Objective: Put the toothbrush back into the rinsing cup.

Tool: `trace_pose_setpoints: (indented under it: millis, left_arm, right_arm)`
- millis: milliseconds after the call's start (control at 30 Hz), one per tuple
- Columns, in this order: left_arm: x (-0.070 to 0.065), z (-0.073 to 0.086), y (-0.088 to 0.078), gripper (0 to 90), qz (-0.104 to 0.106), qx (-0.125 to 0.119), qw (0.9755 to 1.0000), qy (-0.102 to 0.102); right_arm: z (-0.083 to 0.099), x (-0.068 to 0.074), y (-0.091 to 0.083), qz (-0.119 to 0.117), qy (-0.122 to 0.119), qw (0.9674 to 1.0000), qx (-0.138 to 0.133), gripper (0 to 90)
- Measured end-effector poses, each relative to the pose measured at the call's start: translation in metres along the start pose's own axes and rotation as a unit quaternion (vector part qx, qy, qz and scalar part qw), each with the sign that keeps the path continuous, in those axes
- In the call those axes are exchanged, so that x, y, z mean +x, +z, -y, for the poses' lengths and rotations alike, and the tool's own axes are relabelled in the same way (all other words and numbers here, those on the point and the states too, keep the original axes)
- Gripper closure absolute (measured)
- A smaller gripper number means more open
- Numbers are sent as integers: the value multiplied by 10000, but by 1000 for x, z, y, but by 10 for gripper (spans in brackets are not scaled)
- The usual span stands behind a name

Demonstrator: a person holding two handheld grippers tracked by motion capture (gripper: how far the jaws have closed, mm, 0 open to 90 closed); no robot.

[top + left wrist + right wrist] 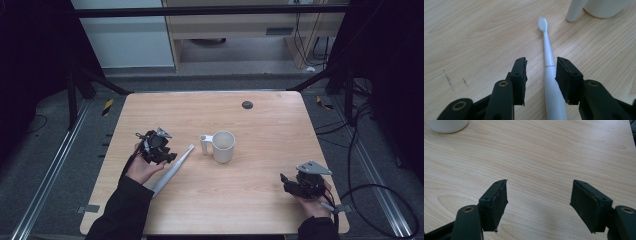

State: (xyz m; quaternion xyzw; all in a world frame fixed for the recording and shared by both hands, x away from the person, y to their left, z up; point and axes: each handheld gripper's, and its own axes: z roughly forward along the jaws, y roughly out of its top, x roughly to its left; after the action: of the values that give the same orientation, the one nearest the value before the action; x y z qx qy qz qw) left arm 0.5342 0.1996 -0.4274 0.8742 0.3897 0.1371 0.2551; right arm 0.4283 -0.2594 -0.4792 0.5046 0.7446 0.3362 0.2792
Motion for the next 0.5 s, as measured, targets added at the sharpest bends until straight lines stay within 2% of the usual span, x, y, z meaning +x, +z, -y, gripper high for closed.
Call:
trace_pose_setpoints:
  millis: [500]
  left_arm:
    - [-8,-1,20,625,108,555,9982,186]
  right_arm:
    - [0,1,3,-49,-54,10000,63,293]
